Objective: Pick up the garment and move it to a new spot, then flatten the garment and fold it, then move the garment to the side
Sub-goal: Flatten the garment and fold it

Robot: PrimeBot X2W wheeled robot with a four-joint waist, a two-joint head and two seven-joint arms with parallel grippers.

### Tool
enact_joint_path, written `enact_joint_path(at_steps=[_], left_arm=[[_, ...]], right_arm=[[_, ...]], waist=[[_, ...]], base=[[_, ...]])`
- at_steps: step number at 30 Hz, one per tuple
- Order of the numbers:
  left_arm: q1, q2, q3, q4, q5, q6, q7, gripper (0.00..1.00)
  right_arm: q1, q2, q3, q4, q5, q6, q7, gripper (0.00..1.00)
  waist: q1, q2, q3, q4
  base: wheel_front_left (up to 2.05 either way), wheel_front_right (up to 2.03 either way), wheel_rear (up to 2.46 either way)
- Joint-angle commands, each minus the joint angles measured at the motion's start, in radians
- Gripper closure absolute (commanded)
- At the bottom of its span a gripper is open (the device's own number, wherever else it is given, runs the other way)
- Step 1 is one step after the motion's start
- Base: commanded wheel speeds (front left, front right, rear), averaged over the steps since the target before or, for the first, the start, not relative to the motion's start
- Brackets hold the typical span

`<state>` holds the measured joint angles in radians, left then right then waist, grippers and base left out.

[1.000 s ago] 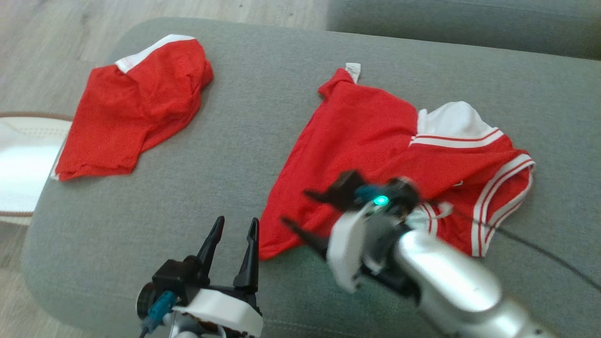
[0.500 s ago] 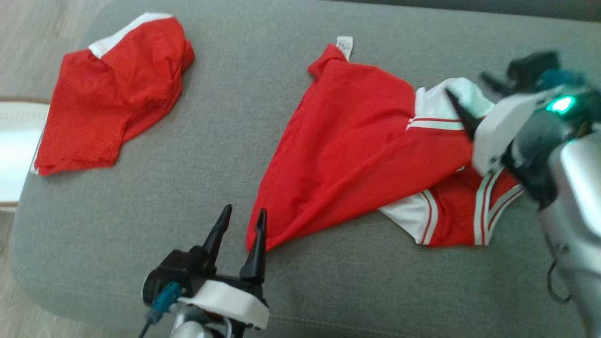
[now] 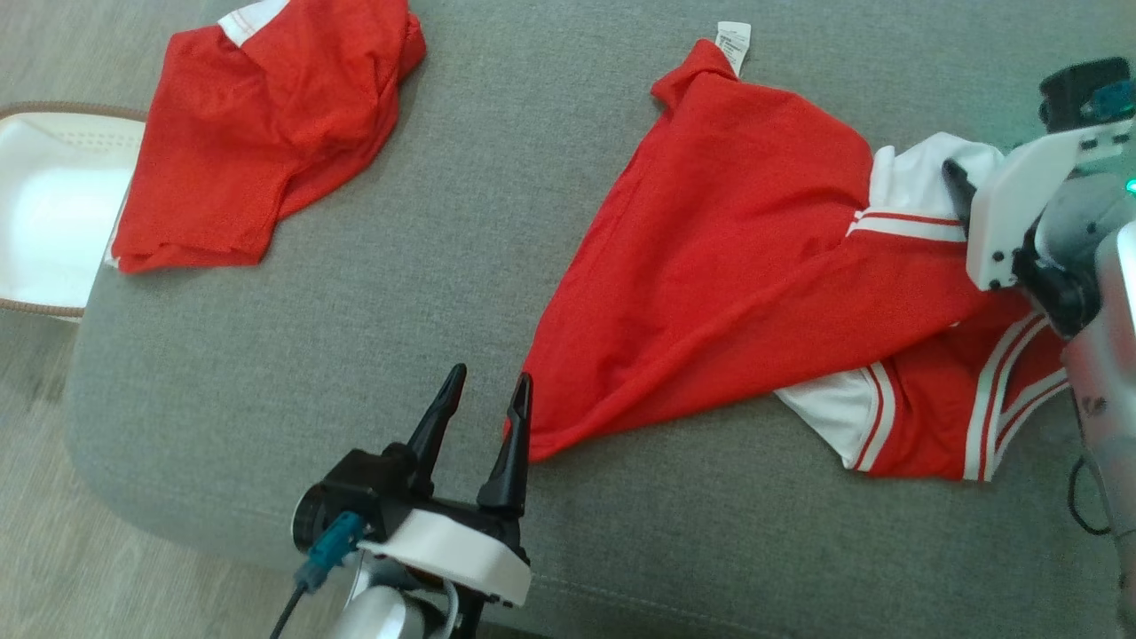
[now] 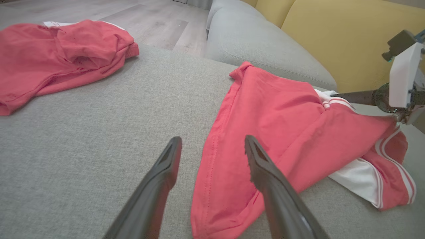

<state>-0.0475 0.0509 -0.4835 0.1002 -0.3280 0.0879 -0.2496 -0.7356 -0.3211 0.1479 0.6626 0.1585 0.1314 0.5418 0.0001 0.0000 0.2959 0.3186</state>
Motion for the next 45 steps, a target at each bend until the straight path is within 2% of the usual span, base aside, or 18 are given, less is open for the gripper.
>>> enact_joint_path(at_steps=[1, 6, 7, 8, 9, 20, 35, 41, 45], left_arm=[[-0.025, -0.001, 0.019, -0.028, -0.002, 0.001, -0.012, 0.00], [-0.034, -0.001, 0.021, -0.026, 0.001, 0.002, -0.012, 0.00], [-0.036, -0.001, 0.021, -0.026, 0.002, 0.002, -0.012, 0.00], [-0.037, -0.001, 0.020, -0.026, 0.002, 0.003, -0.012, 0.00], [-0.039, -0.001, 0.019, -0.025, 0.003, 0.003, -0.012, 0.00], [-0.034, -0.001, 0.023, -0.017, 0.002, 0.005, -0.012, 0.00], [0.012, -0.001, 0.029, 0.003, 0.000, -0.001, -0.012, 0.00], [0.032, -0.001, 0.040, 0.005, -0.002, 0.000, -0.012, 0.00], [0.045, -0.001, 0.053, 0.000, -0.006, 0.007, -0.012, 0.00]], right_arm=[[-0.031, 0.004, 0.009, -0.021, 0.006, -0.001, -0.001, 0.00], [-0.041, 0.024, 0.028, 0.045, 0.022, -0.001, 0.006, 0.00], [-0.045, 0.028, 0.029, 0.056, 0.027, -0.001, 0.002, 0.22], [-0.049, 0.032, 0.031, 0.066, 0.032, -0.001, -0.004, 0.74], [-0.052, 0.037, 0.034, 0.075, 0.041, -0.001, -0.010, 1.00], [-0.117, 0.045, 0.057, 0.104, 0.088, -0.001, -0.130, 1.00], [-0.247, 0.093, 0.146, 0.091, 0.063, -0.001, -0.393, 1.00], [-0.265, 0.103, 0.210, 0.044, 0.075, -0.001, -0.472, 1.00], [-0.215, 0.080, 0.262, -0.046, 0.091, -0.001, -0.508, 1.00]], waist=[[-0.0001, 0.0000, 0.001, 0.003], [-0.0001, 0.0000, 0.007, 0.002], [-0.0001, 0.0000, 0.008, 0.002], [-0.0001, 0.0000, 0.008, 0.002], [-0.0001, 0.0000, 0.008, 0.002], [-0.0001, 0.0000, -0.014, -0.010], [-0.0001, 0.0000, -0.122, -0.030], [-0.0001, 0.0000, -0.151, -0.042], [-0.0001, 0.0000, -0.170, -0.053]], base=[[0.00, 0.00, 0.00], [0.00, 0.00, 0.00], [0.00, 0.00, 0.00], [0.00, 0.00, 0.00], [0.00, 0.00, 0.00], [0.00, 0.00, 0.00], [0.00, 0.00, 0.00], [0.00, 0.00, 0.00], [0.00, 0.00, 0.00]])
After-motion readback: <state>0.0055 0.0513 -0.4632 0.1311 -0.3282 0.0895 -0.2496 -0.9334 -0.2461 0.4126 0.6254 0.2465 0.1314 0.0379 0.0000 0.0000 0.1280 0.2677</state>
